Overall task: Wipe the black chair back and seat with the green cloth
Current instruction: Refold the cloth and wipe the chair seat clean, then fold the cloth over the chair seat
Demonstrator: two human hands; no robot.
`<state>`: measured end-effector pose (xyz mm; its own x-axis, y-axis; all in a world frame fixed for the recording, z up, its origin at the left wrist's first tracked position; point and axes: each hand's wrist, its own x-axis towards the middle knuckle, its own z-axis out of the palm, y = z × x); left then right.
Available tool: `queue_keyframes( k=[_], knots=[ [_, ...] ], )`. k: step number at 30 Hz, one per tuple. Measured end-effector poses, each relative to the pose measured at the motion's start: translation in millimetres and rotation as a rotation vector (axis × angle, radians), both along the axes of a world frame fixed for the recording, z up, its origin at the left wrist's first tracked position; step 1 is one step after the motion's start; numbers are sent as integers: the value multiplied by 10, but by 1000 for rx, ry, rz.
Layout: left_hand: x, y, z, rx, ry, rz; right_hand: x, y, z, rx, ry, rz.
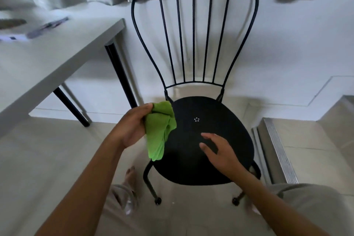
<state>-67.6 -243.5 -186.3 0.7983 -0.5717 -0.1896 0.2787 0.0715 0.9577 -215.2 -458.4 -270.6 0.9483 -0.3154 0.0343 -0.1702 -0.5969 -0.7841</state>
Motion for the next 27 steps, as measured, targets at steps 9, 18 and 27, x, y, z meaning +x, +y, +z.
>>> queue_keyframes(
  k=[9,18,27],
  knots=[
    [81,-410,268,-13,81,-255,496,-162,572,334,-8,189],
    [58,-522,-72,-64,252,-121,567,-358,739,264,-30,180],
    [110,-899,-189,274,-163,101,751,-657,912,-115,5,147]
  ],
)
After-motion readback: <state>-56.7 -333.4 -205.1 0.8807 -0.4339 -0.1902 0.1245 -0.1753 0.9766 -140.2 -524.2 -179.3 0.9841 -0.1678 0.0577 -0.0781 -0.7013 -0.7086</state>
